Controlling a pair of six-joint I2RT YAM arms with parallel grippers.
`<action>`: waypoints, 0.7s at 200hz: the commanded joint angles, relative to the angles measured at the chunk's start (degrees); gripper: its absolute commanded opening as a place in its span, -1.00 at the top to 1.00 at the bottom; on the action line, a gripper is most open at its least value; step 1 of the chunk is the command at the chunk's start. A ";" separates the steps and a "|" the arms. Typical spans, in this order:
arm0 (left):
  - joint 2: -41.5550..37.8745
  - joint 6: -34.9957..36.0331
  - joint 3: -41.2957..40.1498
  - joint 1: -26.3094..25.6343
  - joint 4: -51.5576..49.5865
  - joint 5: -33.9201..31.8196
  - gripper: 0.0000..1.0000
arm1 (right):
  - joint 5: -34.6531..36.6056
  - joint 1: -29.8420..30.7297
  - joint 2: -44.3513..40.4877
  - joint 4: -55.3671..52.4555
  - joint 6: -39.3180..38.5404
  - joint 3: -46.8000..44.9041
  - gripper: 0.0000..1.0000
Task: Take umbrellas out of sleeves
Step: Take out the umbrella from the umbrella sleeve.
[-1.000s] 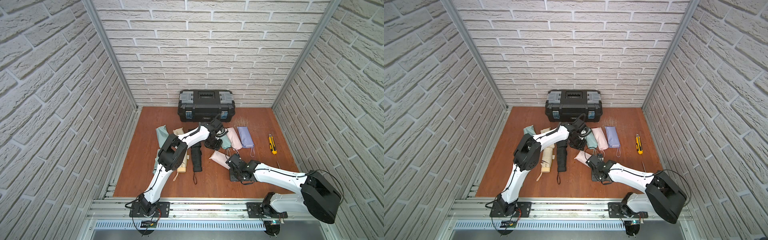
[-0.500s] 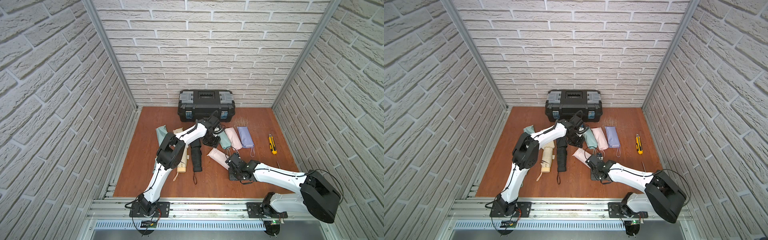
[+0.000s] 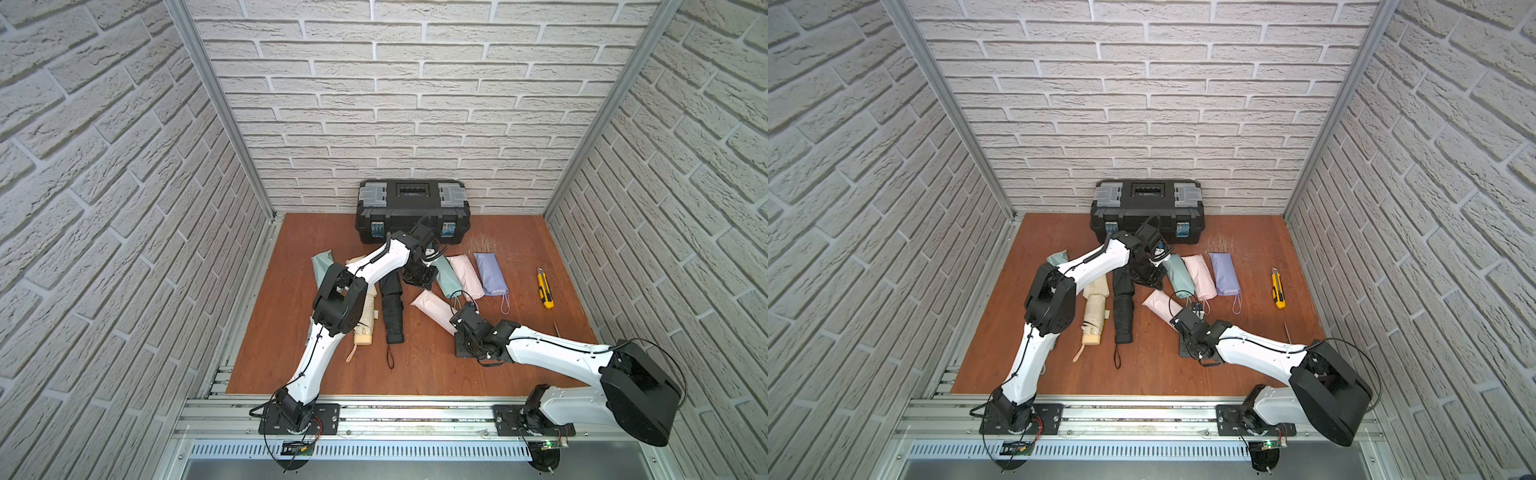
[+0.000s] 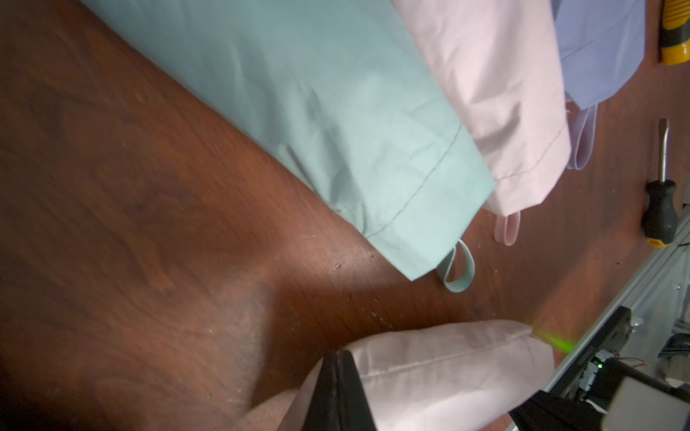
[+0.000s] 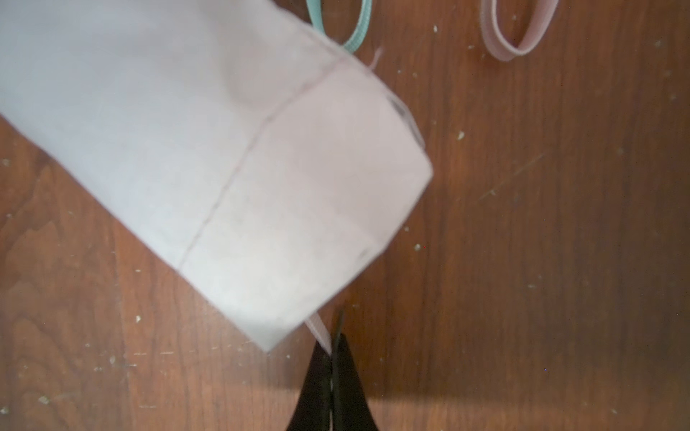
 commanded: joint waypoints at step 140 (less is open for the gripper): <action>3.50 2.74 8.09 4.30 -2.00 -2.05 1.00 | 0.75 0.03 -3.16 -4.59 1.24 -2.50 0.95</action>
